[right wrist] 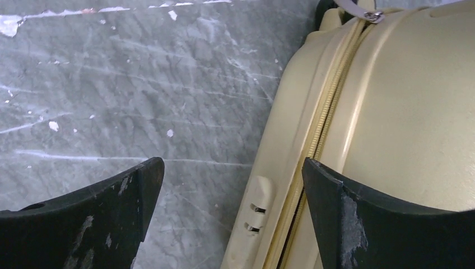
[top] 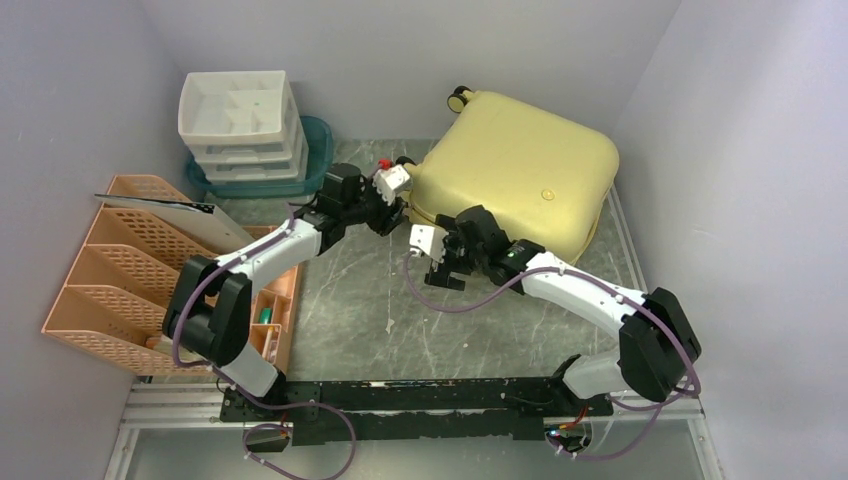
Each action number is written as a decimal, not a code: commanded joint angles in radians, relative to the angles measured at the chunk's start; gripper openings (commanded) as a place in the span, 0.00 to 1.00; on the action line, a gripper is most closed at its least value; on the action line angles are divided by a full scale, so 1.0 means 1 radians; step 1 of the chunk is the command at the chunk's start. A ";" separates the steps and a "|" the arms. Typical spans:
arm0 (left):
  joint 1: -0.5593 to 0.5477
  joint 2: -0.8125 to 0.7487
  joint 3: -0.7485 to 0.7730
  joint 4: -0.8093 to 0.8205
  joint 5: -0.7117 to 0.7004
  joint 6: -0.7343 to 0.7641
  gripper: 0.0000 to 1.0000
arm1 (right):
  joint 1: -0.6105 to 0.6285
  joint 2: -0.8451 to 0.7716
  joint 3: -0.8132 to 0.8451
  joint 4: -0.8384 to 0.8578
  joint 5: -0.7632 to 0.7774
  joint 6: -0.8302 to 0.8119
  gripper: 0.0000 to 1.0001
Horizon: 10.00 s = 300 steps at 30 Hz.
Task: Open, take out, and arrange the luggage
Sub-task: Unzip the luggage at the center of the board, then adjust the luggage at the center of the board, then unzip the luggage at the center of the board.
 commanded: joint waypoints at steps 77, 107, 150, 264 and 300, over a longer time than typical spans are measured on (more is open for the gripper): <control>0.017 0.125 -0.094 0.284 0.133 -0.094 0.05 | -0.104 0.110 0.042 0.176 -0.024 -0.010 1.00; 0.135 0.193 -0.132 0.366 0.321 -0.200 0.05 | -0.130 0.034 0.046 -0.180 -0.168 -0.049 0.00; 0.147 0.253 -0.131 0.434 0.359 -0.258 0.05 | 0.025 0.301 0.193 0.128 0.248 0.088 0.88; 0.008 0.334 -0.086 0.742 0.623 -0.646 0.52 | -0.271 -0.021 0.015 -0.329 -0.449 -0.065 0.00; -0.052 0.522 0.074 0.887 0.686 -0.825 0.60 | -0.271 -0.027 -0.019 -0.330 -0.489 -0.071 0.00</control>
